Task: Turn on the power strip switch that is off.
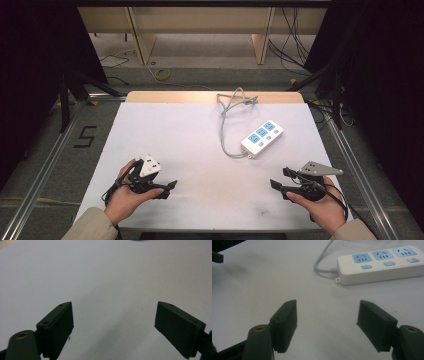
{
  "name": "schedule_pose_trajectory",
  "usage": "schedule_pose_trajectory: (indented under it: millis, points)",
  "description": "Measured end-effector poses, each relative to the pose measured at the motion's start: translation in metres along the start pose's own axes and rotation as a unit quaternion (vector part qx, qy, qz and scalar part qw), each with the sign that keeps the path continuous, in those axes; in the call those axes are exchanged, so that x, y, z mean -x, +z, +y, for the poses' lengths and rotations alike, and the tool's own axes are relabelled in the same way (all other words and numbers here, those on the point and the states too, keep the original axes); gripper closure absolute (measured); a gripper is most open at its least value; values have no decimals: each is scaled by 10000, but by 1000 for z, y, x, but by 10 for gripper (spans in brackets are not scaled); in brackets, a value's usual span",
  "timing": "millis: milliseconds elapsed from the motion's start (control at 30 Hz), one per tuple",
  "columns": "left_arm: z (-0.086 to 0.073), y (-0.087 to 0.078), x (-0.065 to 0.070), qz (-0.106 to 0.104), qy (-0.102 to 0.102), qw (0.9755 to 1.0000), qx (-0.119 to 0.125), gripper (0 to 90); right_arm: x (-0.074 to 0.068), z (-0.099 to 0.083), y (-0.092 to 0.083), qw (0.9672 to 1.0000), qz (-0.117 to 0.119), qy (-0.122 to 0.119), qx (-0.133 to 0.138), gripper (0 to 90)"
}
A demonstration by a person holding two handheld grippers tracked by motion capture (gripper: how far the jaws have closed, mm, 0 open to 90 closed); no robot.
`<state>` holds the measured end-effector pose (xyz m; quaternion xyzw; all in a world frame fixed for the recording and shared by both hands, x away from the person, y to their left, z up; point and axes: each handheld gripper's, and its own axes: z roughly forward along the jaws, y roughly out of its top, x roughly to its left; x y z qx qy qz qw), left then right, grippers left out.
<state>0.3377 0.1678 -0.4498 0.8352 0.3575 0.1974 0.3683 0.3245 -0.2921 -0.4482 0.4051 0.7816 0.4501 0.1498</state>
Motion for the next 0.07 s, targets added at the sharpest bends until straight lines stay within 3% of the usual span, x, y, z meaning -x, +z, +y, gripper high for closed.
schedule_pose_trajectory:
  millis: [67]
  points:
    - [3,1,6,-107,-21,9999,9,150,0,0,-1,10000,-15,-5,22,323]
